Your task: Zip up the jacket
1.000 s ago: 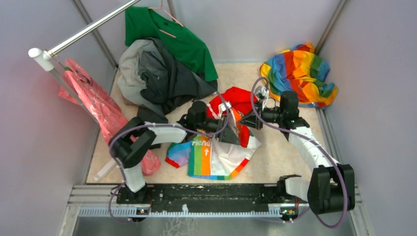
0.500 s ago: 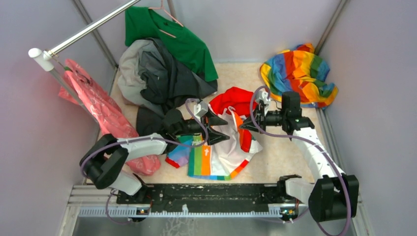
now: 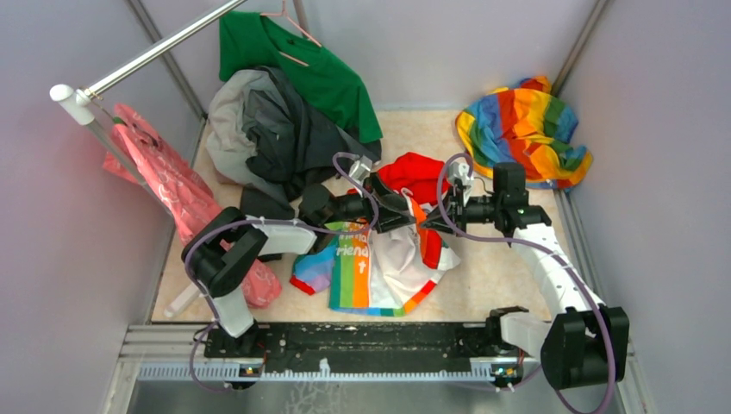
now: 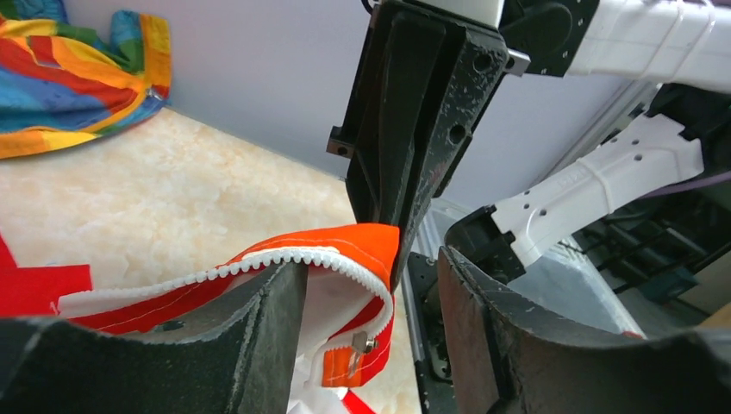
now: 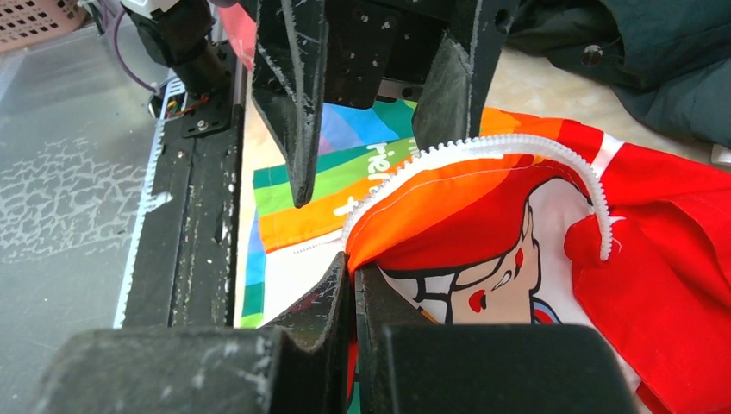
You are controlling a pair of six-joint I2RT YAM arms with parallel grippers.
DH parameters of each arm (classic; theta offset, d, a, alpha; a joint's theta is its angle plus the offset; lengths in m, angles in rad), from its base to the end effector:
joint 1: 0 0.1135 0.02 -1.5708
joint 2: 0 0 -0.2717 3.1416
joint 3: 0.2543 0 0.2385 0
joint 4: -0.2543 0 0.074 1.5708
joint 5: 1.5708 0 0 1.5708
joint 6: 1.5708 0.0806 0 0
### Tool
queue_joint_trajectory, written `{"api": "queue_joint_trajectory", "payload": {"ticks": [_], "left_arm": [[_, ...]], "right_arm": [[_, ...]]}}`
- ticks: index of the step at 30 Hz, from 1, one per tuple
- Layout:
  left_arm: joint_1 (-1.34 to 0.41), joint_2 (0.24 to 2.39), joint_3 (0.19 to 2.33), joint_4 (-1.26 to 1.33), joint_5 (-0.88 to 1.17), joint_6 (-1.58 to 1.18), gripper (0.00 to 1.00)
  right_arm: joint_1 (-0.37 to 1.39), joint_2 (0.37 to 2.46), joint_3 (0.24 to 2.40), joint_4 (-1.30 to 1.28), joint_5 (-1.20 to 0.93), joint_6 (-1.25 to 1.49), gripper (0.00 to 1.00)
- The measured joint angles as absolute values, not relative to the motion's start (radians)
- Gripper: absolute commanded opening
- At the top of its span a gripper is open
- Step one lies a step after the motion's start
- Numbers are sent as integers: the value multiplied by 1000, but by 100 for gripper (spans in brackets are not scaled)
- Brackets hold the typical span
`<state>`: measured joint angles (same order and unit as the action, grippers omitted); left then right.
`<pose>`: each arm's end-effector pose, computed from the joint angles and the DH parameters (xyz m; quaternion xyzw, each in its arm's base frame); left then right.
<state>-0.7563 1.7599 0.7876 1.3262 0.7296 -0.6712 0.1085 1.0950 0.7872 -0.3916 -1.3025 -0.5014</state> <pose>0.2370 -0.2974 0.2699 0.3152 0.5210 -0.6560 0.4459 0.1971 0.0996 0.2809 -0.4605 0.6109 0.4735 0.4365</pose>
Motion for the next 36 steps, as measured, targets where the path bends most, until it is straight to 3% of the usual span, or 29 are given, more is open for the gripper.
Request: {"api": "queue_joint_trajectory", "payload": {"ticks": [5,9,14,25,30,36], "left_arm": [[-756,1799,837,1318,740,-728,48],[-756,1818,869,1300,758,-752,23],[-756,1877,937,1304,807,-804,0],[-756,1936,998,1317,767,-852,0],[-756,1937,1053,1266,634,-818,0],[-757,1954,1127,1192,483,-789,0]], "right_arm": [[109,1095,787,-402,-1298,-519,3],[109,1095,787,-410,-1292,-525,3],[109,1104,788,-415,-1275,-525,3],[-1,1097,795,-383,-1134,-422,56],[-72,1032,802,-387,-1160,-407,57],[-30,1048,796,-337,-1375,-407,59]]}}
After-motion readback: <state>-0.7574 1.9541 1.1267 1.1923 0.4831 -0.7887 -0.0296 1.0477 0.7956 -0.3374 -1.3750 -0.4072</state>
